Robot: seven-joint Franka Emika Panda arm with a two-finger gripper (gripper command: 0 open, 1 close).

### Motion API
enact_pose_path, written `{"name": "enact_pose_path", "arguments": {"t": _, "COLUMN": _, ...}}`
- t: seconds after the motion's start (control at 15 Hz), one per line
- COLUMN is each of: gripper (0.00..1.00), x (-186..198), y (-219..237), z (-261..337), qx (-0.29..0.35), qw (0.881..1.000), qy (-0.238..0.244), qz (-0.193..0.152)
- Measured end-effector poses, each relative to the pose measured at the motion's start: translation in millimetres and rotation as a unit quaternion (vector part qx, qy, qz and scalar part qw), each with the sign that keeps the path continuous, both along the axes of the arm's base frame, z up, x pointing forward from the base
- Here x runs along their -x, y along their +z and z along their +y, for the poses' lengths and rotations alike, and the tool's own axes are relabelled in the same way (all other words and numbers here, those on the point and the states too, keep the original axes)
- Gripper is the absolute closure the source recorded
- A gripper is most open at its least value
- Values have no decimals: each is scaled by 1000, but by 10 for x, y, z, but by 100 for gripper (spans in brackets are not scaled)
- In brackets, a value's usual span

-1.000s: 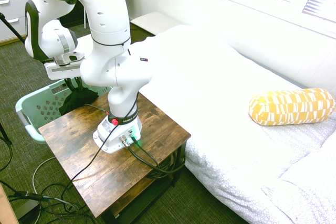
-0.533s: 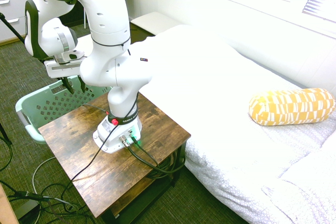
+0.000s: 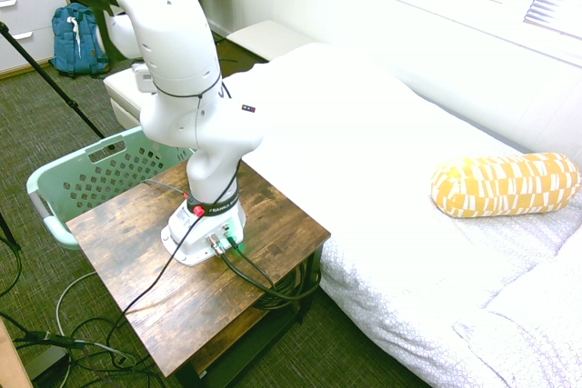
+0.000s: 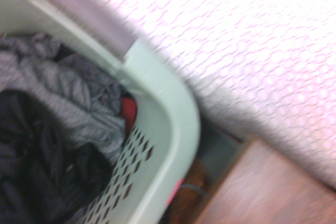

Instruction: Put my clothes in the laundry bag

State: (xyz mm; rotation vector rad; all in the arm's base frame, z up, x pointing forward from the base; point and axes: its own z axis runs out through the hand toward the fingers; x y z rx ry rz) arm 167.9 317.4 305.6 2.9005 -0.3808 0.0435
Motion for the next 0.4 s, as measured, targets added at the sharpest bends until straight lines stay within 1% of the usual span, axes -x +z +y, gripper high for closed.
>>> {"name": "enact_pose_path", "arguments": {"t": 0.13, "gripper": 0, "x": -696, "y": 251, "z": -509, "qx": -8, "qw": 999, "qy": -43, "qz": -11}}
{"name": "enact_pose_path", "arguments": {"t": 0.2, "gripper": 0, "x": -981, "y": 390, "z": -823, "qx": -13, "qw": 998, "qy": -64, "qz": -18}}
{"name": "enact_pose_path", "arguments": {"t": 0.27, "gripper": 0, "x": -1205, "y": 521, "z": -1131, "qx": -19, "qw": 996, "qy": -83, "qz": -25}}
{"name": "enact_pose_path", "arguments": {"t": 0.4, "gripper": 0, "x": -1536, "y": 751, "z": -1781, "qx": -38, "qw": 991, "qy": -124, "qz": -36}}
